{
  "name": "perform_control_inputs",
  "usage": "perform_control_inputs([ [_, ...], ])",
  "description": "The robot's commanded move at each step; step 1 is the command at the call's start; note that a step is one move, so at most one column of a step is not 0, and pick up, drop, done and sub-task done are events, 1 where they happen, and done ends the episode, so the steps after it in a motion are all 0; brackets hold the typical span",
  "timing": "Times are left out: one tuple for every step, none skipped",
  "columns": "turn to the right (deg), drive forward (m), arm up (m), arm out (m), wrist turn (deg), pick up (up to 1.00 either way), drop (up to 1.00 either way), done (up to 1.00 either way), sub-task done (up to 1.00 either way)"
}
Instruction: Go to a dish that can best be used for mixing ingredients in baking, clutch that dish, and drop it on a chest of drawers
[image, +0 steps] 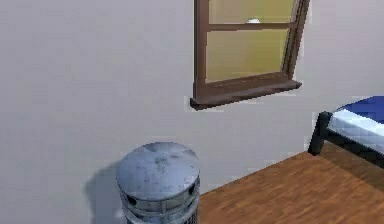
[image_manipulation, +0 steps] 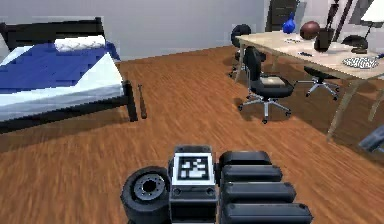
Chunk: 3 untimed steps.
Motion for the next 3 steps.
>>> perform_control_inputs([
  [45.0,0.00,0.00,0.00,0.0,0.00,0.00,0.00,0.00],
  [-45.0,0.00,0.00,0.00,0.0,0.00,0.00,0.00,0.00],
  [-45.0,0.00,0.00,0.00,0.0,0.00,0.00,0.00,0.00],
])
